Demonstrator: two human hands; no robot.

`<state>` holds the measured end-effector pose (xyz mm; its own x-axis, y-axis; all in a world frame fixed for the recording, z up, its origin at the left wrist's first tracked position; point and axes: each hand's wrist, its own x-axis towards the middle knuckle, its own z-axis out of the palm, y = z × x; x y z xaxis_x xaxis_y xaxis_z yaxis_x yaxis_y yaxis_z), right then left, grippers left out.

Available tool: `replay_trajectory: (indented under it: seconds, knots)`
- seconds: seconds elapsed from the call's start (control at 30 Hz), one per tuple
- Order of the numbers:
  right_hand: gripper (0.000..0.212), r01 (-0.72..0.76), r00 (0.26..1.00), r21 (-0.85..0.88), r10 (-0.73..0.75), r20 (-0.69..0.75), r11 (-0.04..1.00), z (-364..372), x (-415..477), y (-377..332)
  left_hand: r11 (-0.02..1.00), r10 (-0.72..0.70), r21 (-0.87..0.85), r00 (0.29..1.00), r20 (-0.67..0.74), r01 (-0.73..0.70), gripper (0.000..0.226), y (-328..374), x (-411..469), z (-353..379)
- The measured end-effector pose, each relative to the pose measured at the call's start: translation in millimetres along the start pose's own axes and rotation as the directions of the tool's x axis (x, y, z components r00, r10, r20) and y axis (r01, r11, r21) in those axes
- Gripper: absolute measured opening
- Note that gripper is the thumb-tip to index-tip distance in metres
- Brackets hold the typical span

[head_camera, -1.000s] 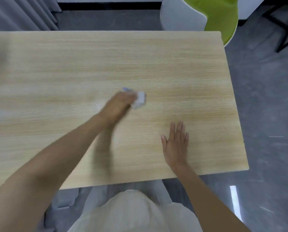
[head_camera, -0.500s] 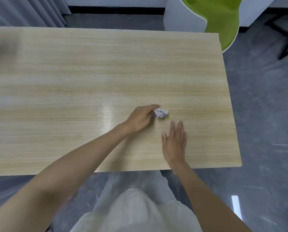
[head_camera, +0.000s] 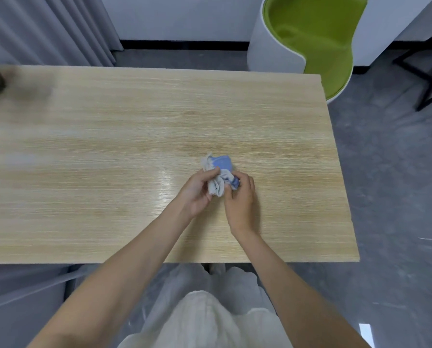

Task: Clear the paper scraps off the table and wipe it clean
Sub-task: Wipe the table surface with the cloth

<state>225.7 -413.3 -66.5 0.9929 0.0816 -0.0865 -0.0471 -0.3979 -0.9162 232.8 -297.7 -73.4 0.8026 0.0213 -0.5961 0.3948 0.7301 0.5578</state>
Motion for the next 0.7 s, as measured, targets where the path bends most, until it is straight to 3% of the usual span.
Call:
replay_trajectory:
  seconds: [0.1,0.23,0.3,0.4,0.47,0.57,0.63,0.7]
  knots:
    - [0.027,0.080,0.997,-0.077,-0.080,-0.003,0.994,0.6,1.3,6.4,0.999,-0.007,0.032,0.999,-0.040,0.008,0.014,-4.6,-3.9,-2.4]
    - [0.019,0.208,0.974,-0.254,-0.224,-0.035,0.944,-1.7,-1.2,11.0,0.999,-0.016,0.045,0.999,-0.031,0.018,0.023,-5.9,-8.5,-4.1]
    - [0.019,0.347,0.931,-0.354,-0.364,0.020,0.868,-3.3,-3.5,11.4,0.994,-0.047,-0.103,0.998,-0.052,0.042,0.032,-1.6,-12.4,-1.0]
    - [0.025,0.490,0.865,-0.443,-0.483,0.137,0.751,-3.2,-5.2,15.5,0.960,-0.071,-0.272,0.997,-0.026,0.061,0.024,3.3,-12.2,-1.5]
    - [0.025,0.537,0.836,-0.474,-0.516,0.188,0.697,-2.5,-7.9,20.3,0.979,-0.102,-0.179,0.994,-0.031,0.095,0.022,3.7,-13.0,-4.3]
    - [0.027,0.584,0.808,-0.456,-0.535,0.246,0.671,-4.8,-15.4,22.4,0.983,-0.124,0.113,0.982,-0.144,0.141,0.017,6.7,-12.8,-10.9]
    - [0.031,0.535,0.843,-0.477,-0.480,0.243,0.697,-9.9,-18.6,21.6,0.966,-0.010,0.247,0.962,-0.273,0.080,0.032,22.0,-4.9,-23.5]
    - [0.036,0.452,0.891,-0.531,-0.379,0.248,0.716,-15.0,-17.5,24.0,0.856,0.238,0.517,0.908,-0.345,-0.028,0.046,45.2,10.6,-41.0]
